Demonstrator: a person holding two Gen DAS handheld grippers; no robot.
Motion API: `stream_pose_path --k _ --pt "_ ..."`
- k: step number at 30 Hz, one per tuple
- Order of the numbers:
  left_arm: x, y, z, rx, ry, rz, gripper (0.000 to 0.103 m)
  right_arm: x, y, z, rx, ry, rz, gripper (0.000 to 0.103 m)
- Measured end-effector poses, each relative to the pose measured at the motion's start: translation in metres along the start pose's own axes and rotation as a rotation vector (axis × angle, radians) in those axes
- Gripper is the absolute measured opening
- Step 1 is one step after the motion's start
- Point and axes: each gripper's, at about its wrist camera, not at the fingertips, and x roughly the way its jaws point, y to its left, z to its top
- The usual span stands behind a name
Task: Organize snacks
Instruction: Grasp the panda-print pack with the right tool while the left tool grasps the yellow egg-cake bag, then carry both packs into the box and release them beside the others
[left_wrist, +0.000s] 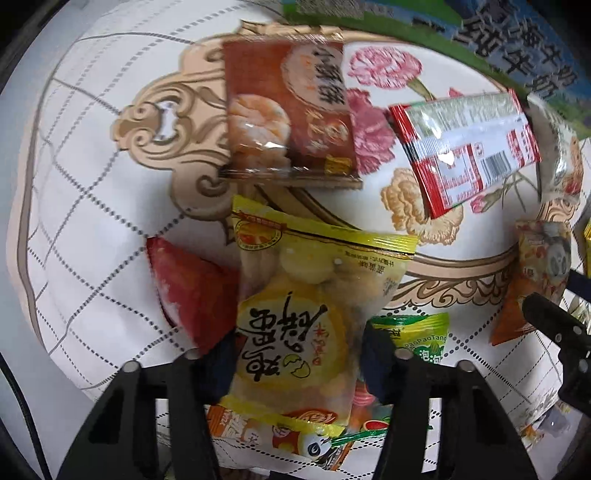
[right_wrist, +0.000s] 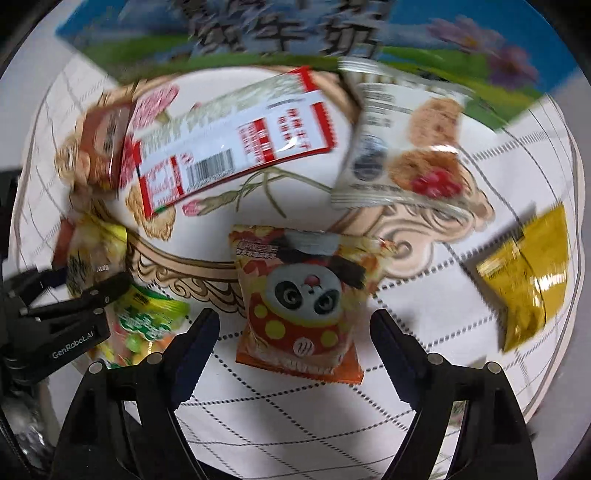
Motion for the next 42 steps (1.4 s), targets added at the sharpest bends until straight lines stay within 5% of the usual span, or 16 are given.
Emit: stream_pose_path --k 11,16,22,30,37,42 --pt "0.017 0.011 0.009 -0.055 0.020 -0.022 0.052 0.023 -0.014 -0.014 0.096 -0.036 -0.008 0.081" --pt "0.006 -0.004 -0.005 -0.052 -0.020 0.000 0.045 0.022 -0.015 -0.026 0.070 -0.090 -0.046 0.057" --pt "-0.041 -0.020 -0.028 -0.045 -0.097 -0.024 0.043 -0.004 -0.035 -0.031 0.063 -0.112 -0.019 0.055" --pt "-0.124 -0.042 -0.041 -0.017 -0.198 -0.174 0.043 -0.076 -0.051 -0.018 0.099 -0.157 0.157 0.054" --pt "-0.215 -0.056 0.009 0.046 -0.296 -0.293 0.043 -0.170 -0.075 0.014 0.106 -0.290 0.268 0.054" --pt "-0.243 -0.063 0.083 0.097 -0.350 -0.204 0.044 -0.206 -0.096 0.085 0.083 -0.393 0.154 0.054"
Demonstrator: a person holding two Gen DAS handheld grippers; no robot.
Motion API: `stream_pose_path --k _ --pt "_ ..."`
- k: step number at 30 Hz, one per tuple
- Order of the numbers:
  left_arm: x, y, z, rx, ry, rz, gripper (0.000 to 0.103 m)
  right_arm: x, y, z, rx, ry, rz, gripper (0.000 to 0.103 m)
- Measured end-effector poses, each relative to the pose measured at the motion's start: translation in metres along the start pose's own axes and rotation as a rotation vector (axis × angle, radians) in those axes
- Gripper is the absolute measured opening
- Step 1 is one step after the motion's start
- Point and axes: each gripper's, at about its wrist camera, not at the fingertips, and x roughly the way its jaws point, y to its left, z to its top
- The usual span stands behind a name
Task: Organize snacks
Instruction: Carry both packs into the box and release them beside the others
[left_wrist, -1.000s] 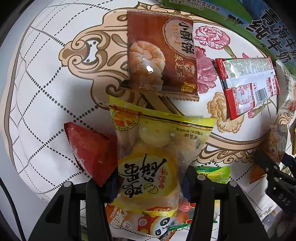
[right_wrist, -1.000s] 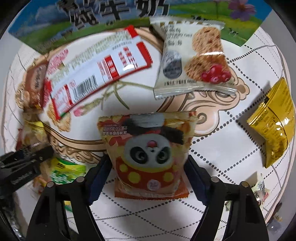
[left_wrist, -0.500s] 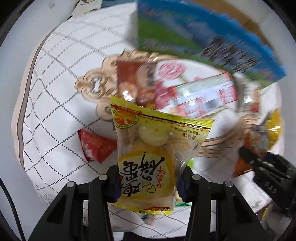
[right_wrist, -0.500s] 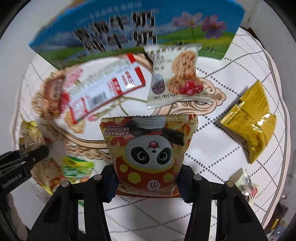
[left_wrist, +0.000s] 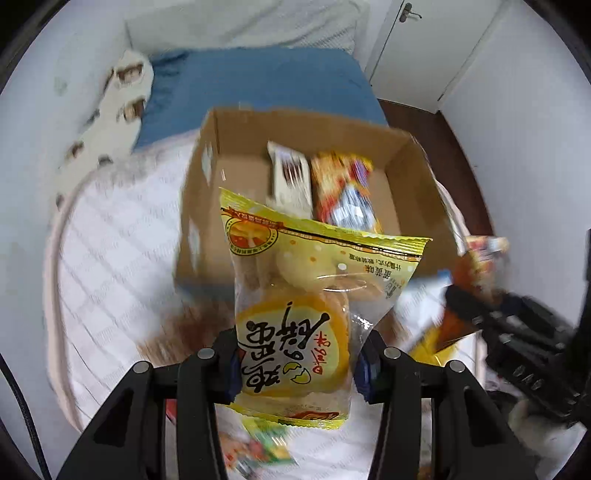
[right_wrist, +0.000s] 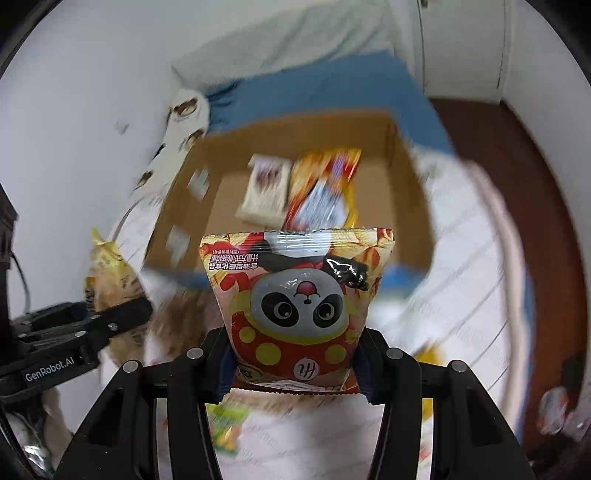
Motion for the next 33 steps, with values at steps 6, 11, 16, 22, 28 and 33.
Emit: stream_pose_path --k 6,11,16,22,28,33 --pt "0.051 0.028 0.086 -0.014 0.067 0.062 0.044 0.040 -0.015 0.086 -0.010 0.024 -0.112 0.055" --pt "0.104 0.045 0.134 -0.008 0.142 0.112 0.044 0.089 -0.036 0.138 0.005 0.095 -0.171 0.055" --pt "0.148 0.060 0.165 -0.012 0.192 0.155 0.044 0.143 -0.044 0.156 0.031 0.156 -0.190 0.055" --pt "0.179 0.078 0.181 -0.068 0.230 0.110 0.051 0.190 -0.053 0.170 0.037 0.237 -0.248 0.076" --pt "0.180 0.074 0.183 -0.054 0.201 0.113 0.087 0.206 -0.050 0.175 0.022 0.263 -0.246 0.097" --pt "0.175 0.075 0.178 -0.061 0.185 0.098 0.087 0.206 -0.045 0.170 0.027 0.257 -0.234 0.097"
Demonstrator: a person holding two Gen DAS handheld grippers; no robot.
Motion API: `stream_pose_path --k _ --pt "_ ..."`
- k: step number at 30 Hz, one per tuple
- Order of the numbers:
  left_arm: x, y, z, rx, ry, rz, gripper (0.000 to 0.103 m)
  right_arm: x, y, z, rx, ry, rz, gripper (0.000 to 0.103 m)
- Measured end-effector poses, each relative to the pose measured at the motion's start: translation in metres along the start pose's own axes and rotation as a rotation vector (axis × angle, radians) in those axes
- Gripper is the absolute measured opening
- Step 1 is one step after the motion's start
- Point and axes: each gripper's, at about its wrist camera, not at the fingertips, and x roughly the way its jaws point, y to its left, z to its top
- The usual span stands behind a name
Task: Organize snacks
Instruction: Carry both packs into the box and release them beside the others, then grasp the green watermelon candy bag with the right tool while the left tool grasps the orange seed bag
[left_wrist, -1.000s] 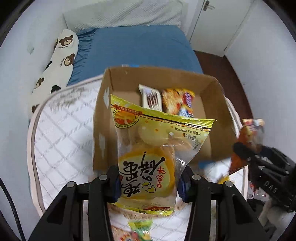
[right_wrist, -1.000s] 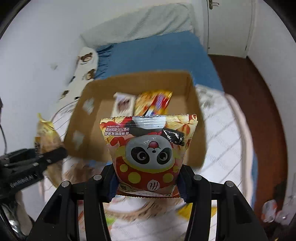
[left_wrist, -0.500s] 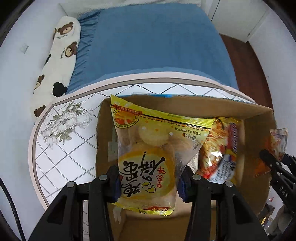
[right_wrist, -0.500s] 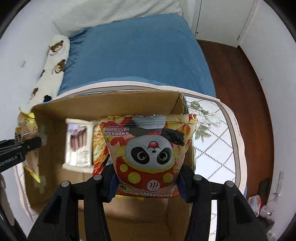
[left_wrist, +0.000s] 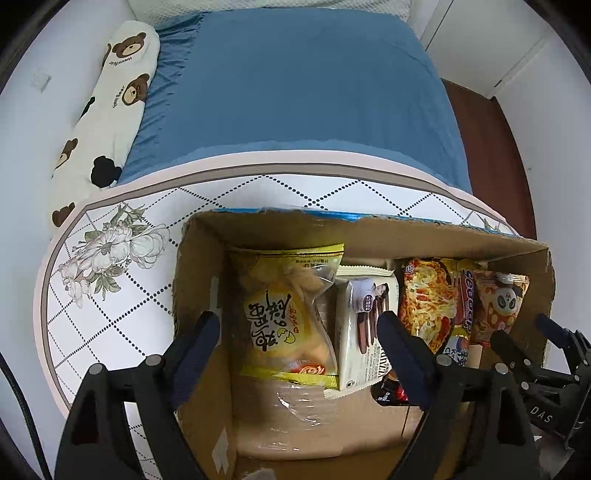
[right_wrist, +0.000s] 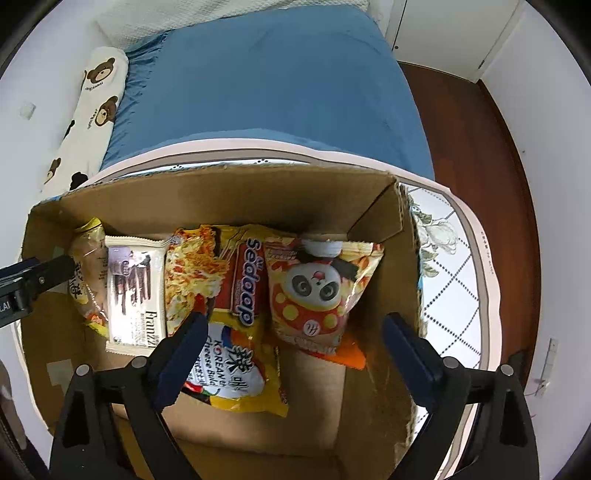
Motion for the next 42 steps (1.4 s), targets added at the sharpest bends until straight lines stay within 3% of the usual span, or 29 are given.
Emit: stream_pose_path --k 19,34,42 --pt "-0.045 -0.006 -0.091 0.047 -0.160 0.004 0.087 -0.056 0.015 -0.079 -0.004 -0.156 0.020 0.097" --pt "-0.149 -0.021 -0.184 0.068 -0.462 0.002 0.087 -0.154 0.023 -0.163 -0.068 -0.389 0.015 0.097" --pt "-0.178 -0.022 -0.225 0.049 -0.520 -0.033 0.087 -0.198 0.025 -0.210 -0.068 -0.476 0.038 0.097"
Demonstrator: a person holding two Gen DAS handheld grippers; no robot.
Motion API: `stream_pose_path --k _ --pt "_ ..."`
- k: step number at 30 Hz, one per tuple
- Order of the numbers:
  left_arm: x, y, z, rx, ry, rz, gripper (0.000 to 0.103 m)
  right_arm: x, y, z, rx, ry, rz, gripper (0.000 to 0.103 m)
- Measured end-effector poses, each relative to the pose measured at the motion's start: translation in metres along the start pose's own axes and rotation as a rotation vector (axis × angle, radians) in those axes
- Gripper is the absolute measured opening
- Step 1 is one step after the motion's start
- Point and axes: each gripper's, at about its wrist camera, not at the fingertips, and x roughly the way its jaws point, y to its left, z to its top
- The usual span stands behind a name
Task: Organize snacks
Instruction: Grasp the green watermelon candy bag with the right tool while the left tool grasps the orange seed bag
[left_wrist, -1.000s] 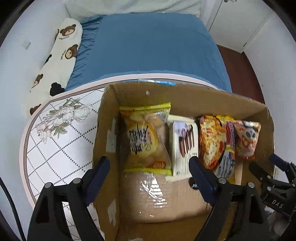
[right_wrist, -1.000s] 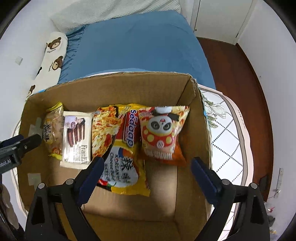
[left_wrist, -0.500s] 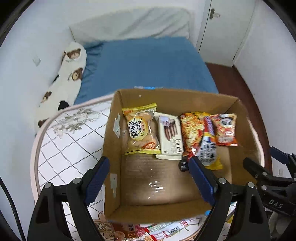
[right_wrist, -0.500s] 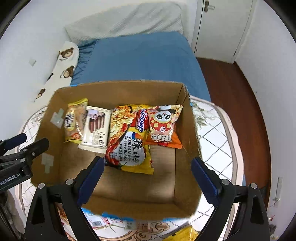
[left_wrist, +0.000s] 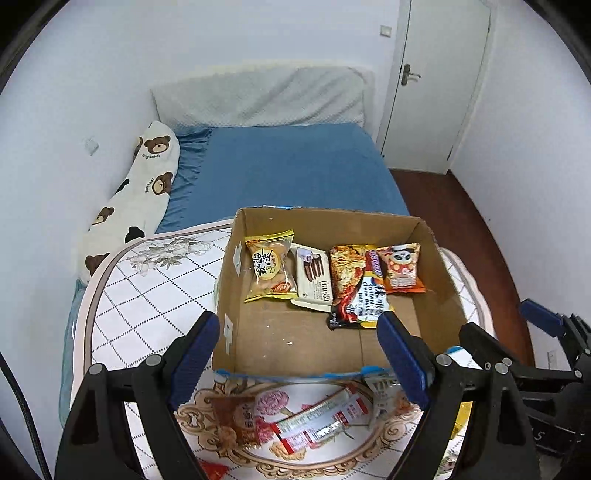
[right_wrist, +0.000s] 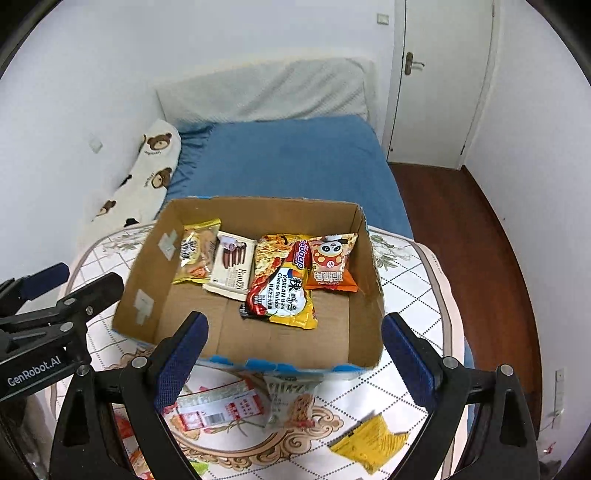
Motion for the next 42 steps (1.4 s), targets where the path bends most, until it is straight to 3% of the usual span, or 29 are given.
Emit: stream_pose_path --k 6,13,17,21,25,30,35,39,40,41,42 --pt "-0.022 0.000 -0.016 -0.019 -0.024 0.008 0.087 -0.030 -0.001 -0.018 0.028 -0.026 0.040 0.097" --pt "-0.031 0.007 -0.040 -0.035 0.013 0.020 0.087 -0.039 -0.002 -0.043 0.070 -0.001 0.096 0.097" --pt "-0.023 0.020 -0.074 -0.027 0.089 0.063 0.087 -0.023 -0.005 -0.076 0.109 0.089 0.152 0.097" --pt "0.003 0.049 -0.134 -0.060 0.265 0.101 0.087 0.009 0.001 -0.127 0.146 0.248 0.239 0.097" --pt "0.039 0.091 -0.211 -0.193 0.500 0.109 0.087 0.051 0.025 -0.185 0.168 0.440 0.341 0.097" --pt "0.054 0.137 -0.279 -0.446 0.669 0.067 0.086 0.101 0.072 -0.234 0.147 0.626 0.415 0.085" --pt "0.055 0.160 -0.314 -0.674 0.727 -0.033 0.086 0.136 0.124 -0.259 0.064 0.703 0.427 0.081" --pt "0.060 0.164 -0.320 -0.766 0.718 -0.084 0.085 0.144 0.148 -0.267 -0.069 0.692 0.380 0.060" --pt "0.063 0.164 -0.318 -0.779 0.715 -0.101 0.081 0.142 0.150 -0.268 -0.108 0.676 0.373 0.059" --pt "0.069 0.162 -0.316 -0.788 0.715 -0.118 0.069 0.138 0.151 -0.269 -0.144 0.664 0.366 0.058" --pt "0.074 0.160 -0.313 -0.790 0.721 -0.129 0.066 0.135 0.151 -0.271 -0.180 0.654 0.340 0.058"
